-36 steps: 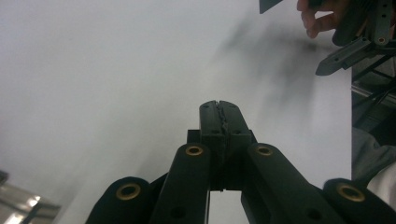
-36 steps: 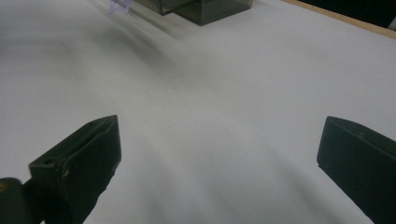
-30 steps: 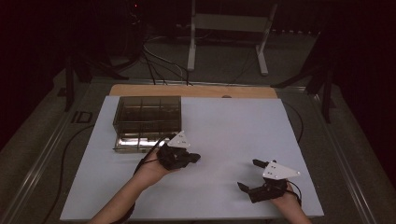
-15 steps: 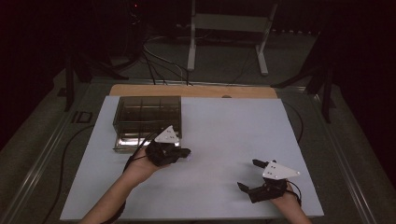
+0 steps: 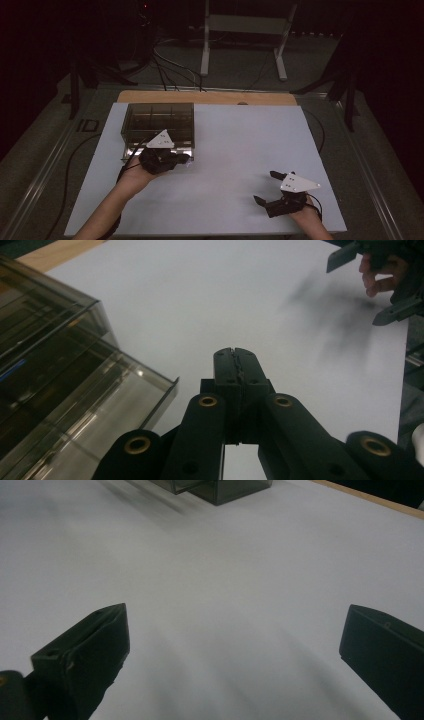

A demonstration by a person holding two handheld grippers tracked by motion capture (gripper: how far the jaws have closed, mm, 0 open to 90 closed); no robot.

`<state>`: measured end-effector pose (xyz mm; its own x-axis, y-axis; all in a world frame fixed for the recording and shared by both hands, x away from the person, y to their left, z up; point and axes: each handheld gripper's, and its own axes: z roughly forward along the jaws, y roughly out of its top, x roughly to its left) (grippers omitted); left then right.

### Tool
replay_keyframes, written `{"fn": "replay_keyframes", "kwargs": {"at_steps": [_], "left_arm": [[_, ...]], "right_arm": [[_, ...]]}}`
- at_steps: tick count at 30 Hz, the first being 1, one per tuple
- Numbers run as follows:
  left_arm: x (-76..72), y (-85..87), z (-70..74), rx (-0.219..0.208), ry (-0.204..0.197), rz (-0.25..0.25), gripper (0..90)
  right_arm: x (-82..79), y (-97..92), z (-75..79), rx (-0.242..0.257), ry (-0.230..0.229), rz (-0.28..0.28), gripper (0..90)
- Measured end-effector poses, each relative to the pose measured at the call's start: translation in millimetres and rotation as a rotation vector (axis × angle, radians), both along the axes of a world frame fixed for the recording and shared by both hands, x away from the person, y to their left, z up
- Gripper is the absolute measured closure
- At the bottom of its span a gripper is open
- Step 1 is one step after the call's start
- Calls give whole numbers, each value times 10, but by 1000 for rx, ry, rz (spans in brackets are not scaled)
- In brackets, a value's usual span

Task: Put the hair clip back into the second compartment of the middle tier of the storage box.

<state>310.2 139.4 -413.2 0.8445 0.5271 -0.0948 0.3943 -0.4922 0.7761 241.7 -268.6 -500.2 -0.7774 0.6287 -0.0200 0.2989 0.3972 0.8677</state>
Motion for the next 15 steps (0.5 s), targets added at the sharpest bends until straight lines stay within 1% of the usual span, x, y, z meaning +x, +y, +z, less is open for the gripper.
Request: {"fn": "replay_keyframes", "kwargs": {"at_steps": [4, 5, 6, 11, 15], "left_arm": [[4, 93, 26, -6, 1, 24, 900], [4, 93, 26, -6, 1, 24, 900], [8, 142, 43, -13, -2, 36, 900], [23, 281, 86, -14, -15, 73, 900], [48, 365, 106, -22, -9, 95, 900]], "right_arm": [[2, 2, -2, -1, 1, 0, 1], [2, 2, -2, -1, 1, 0, 1], [2, 2, -3, -1, 1, -1, 1], [4, 2, -2, 0, 3, 0, 1], [3, 10, -5, -1, 6, 4, 1]]}}
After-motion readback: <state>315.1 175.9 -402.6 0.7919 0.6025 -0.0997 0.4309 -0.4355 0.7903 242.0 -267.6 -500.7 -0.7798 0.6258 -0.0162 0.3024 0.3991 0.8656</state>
